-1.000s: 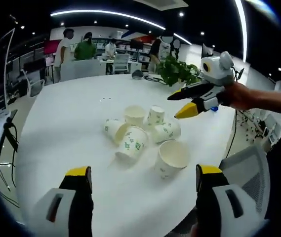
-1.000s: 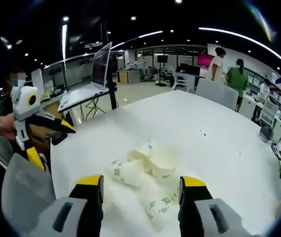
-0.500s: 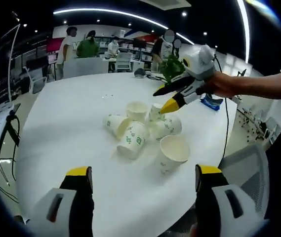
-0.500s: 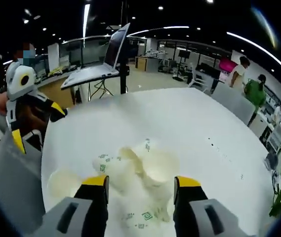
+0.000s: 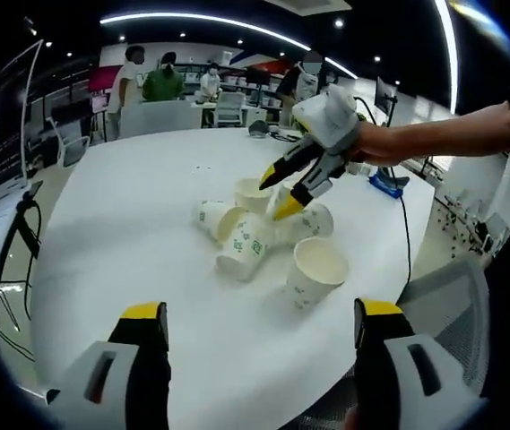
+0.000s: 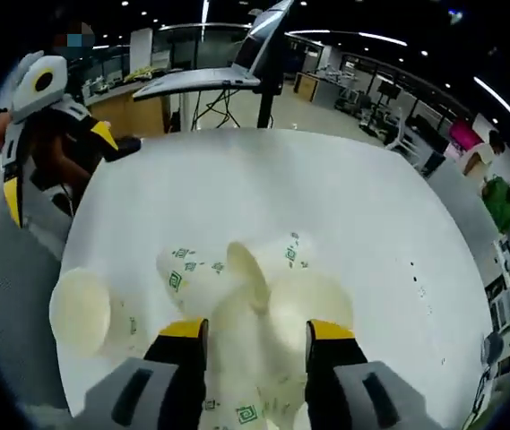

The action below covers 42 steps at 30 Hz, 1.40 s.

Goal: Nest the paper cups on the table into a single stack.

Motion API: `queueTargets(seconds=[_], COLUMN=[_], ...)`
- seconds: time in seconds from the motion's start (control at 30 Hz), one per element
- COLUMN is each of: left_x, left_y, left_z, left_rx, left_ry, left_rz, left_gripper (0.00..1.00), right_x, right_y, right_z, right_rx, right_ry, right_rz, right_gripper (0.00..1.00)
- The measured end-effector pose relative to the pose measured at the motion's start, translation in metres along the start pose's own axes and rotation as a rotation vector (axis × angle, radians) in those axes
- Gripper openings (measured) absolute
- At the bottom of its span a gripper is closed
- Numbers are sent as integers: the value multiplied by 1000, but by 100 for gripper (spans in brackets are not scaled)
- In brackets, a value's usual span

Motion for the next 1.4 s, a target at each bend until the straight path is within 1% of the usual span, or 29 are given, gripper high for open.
queueTargets(seconds=[0.1, 0.13, 0.2, 0.3, 0.37, 0.5, 0.57, 0.6, 0.67, 0.8, 0.93, 1.03, 1.2, 1.4], left_x=[-1, -2, -4, -5, -5, -6, -6, -7, -7, -6, -6, -6, -5, -4], left_y=[1, 0, 0, 0, 4, 5, 6, 6, 6, 6, 5, 4, 4, 4], left_z=[0, 0, 0, 0, -1, -1, -1, -1, -2, -2, -2, -3, -4, -4], left_rx=[-9, -10, -12, -13, -14, -14, -14, -14, -13, -13, -12, -12, -12, -11], left_ry=[-3, -5, -18, -22, -24, -28, -28, -27, -29, -29, -28, -29, -24, -14], left_rz=[-8, -7, 3, 7, 7, 3, 0, -1, -4, -6, -9, -10, -9, -8], left_gripper=[82, 82, 81, 81, 81, 80, 80, 80, 79, 78, 78, 78, 77, 77], right_x=[3, 3, 1, -2, -6, -7, -7, -5, -3, -6, -9, -9, -4, -9], right_y=[2, 3, 5, 6, 10, 10, 10, 12, 14, 15, 12, 12, 19, 28], right_z=[12, 16, 20, 27, 36, 39, 42, 42, 47, 46, 45, 42, 33, 34], right_rx=[24, 26, 20, 26, 30, 39, 42, 19, 26, 21, 15, 18, -4, -13], right_ry=[-10, -24, -54, -79, -110, -131, -132, -128, -134, -139, -157, -153, -111, -94], right_rz=[-11, -22, -43, -53, -72, -93, -89, -98, -83, -72, -105, -100, -25, 9], right_gripper=[37, 35, 31, 28, 26, 22, 20, 18, 11, 1, 0, 0, 0, 0])
Point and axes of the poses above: the point that each gripper's makers call its tool centre point, and the gripper's own axes: z roughly forward along the fingers, y roughly to its right, x roughly out of its top, the point moved 8 cm from there along -z, roughly backward along the fingers, and after that the axes turned 7 degrees about -x, right-handed, at the moved point
